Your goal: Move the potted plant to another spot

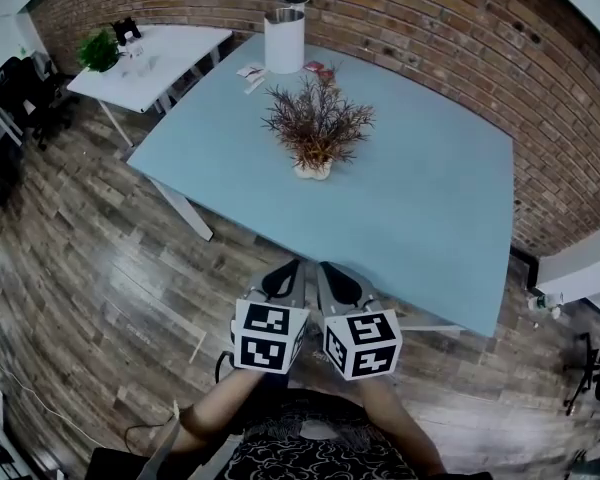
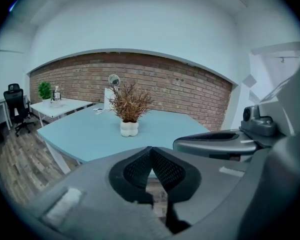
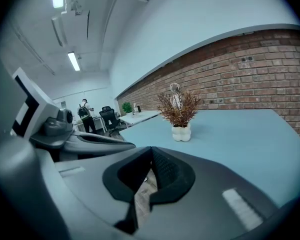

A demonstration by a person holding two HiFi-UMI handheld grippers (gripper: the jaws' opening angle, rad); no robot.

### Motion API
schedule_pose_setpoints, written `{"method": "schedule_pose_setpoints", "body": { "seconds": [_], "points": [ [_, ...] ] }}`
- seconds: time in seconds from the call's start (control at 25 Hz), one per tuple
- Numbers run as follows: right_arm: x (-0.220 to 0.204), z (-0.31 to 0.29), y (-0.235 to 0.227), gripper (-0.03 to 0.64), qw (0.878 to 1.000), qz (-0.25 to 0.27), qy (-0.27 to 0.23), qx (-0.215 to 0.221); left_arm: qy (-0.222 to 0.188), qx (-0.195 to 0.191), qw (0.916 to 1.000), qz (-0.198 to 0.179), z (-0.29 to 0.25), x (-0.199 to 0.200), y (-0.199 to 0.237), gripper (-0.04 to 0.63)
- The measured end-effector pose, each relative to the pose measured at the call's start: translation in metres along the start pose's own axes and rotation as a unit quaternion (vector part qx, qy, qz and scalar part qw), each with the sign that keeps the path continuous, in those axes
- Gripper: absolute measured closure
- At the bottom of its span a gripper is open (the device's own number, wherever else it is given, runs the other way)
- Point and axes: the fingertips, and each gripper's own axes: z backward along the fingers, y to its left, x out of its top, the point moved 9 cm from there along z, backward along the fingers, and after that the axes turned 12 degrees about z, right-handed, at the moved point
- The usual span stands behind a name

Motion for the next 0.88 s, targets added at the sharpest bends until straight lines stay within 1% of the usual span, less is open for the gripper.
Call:
{"method": "schedule_pose_setpoints", "body": {
  "seconds": [0.16, 0.24, 0.44, 0.52, 0.68, 0.88],
  "points": [
    [0.012, -0.028, 0.001, 0.617, 1.000, -0.002, 0.007, -0.016, 0.009, -0.021, 0.9997, 0.010, -0.018, 0.011, 0.024, 0.603],
    [0.016, -0.040, 0.000, 0.617, 1.000, -0.003, 0.008, -0.026, 0.017, -0.028, 0.9994, 0.005, -0.026, 0.016, 0.034, 0.603],
    [0.024, -0.069, -0.003, 0.614, 0.999, -0.004, 0.003, -0.047, 0.020, -0.049, 0.9985, -0.011, -0.042, 0.034, 0.054, 0.603],
    [0.027, -0.080, -0.004, 0.606, 0.998, -0.002, 0.000, -0.058, 0.025, -0.059, 0.9979, -0.012, -0.048, 0.038, 0.062, 0.603],
    [0.029, -0.100, -0.011, 0.564, 0.997, -0.001, 0.000, -0.082, 0.027, -0.073, 0.9969, -0.015, -0.059, 0.046, 0.077, 0.603],
    [0.029, -0.127, -0.026, 0.501, 0.994, 0.015, 0.010, -0.110, 0.026, -0.081, 0.9963, -0.014, -0.068, 0.054, 0.086, 0.603]
  ]
}}
